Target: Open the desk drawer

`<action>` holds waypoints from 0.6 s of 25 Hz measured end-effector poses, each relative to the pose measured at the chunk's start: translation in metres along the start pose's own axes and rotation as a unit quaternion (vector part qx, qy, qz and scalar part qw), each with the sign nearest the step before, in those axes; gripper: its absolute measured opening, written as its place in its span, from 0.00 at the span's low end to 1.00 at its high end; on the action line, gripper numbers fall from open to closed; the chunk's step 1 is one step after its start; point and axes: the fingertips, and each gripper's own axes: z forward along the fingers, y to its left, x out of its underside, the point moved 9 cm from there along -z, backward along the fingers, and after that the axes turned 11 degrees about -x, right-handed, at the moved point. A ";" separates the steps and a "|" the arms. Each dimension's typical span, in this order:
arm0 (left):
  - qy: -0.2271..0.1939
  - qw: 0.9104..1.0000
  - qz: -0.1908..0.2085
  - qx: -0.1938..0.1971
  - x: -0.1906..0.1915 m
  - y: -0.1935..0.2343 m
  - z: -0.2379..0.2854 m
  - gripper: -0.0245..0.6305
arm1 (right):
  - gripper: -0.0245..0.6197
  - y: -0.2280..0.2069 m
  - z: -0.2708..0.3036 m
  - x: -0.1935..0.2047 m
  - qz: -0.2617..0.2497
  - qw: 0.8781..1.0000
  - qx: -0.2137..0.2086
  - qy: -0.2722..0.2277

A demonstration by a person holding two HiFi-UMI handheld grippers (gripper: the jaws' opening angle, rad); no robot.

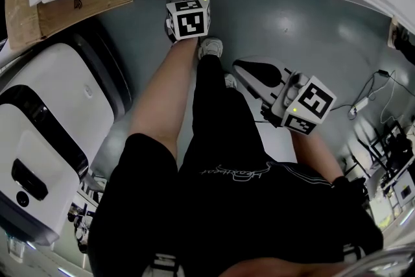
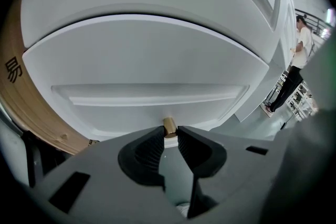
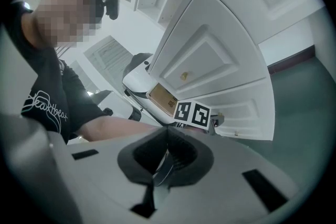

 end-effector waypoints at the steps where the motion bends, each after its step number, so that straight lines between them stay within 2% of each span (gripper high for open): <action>1: 0.000 1.000 -0.005 -0.001 0.001 0.000 0.000 0.17 | 0.05 0.000 -0.001 0.001 0.000 1.000 0.001 0.000; 5: 0.001 1.000 -0.030 0.001 0.000 0.003 -0.001 0.16 | 0.05 0.001 -0.002 0.004 -0.012 1.000 0.012 0.012; 15: -0.002 1.000 -0.020 0.000 0.001 -0.001 -0.004 0.15 | 0.05 0.007 -0.004 0.009 -0.022 1.000 0.017 0.015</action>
